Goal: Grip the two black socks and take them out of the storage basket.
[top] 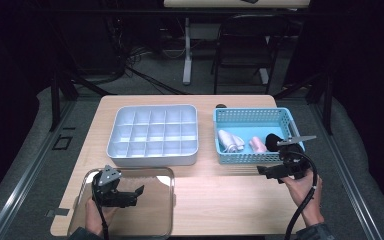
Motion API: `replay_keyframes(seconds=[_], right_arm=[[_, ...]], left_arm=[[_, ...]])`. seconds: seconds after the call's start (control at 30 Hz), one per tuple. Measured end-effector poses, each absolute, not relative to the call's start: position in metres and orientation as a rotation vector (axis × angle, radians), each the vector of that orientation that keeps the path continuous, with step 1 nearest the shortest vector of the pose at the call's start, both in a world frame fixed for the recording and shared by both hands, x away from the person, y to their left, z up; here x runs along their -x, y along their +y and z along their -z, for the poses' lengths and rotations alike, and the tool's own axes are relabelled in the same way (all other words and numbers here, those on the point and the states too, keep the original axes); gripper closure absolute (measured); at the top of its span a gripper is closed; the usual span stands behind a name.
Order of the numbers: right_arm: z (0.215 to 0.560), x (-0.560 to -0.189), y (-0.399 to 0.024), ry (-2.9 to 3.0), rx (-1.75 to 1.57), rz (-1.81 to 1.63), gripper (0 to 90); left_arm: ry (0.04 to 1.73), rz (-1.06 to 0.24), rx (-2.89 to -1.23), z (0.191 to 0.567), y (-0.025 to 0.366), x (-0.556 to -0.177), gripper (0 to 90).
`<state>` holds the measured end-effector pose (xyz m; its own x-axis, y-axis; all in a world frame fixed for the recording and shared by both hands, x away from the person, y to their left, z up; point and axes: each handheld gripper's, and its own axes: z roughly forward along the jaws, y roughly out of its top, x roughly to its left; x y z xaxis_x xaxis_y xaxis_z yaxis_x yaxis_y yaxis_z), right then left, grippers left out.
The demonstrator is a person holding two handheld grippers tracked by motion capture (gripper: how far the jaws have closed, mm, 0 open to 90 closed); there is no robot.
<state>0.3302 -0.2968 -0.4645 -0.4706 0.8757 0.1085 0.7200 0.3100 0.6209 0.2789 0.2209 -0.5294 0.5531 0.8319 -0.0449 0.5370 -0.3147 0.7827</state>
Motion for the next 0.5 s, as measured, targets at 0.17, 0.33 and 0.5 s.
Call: replay_keyframes(seconds=[0.17, 0.33, 0.5], right_arm=[[0.457, -0.342, -0.299, 2.337, -1.445, -0.872, 0.0], [0.45, -0.359, -0.299, 2.368, -1.436, -0.836, 0.0], [0.446, -0.381, -0.307, 2.392, -1.455, -0.803, 0.0]], left_arm=[[1.105, -0.472, -2.007, 0.53, 0.22, -0.279, 0.2], [1.102, -0.473, -2.002, 0.529, 0.219, -0.278, 0.2], [1.107, -0.477, -1.997, 0.529, 0.219, -0.278, 0.2]])
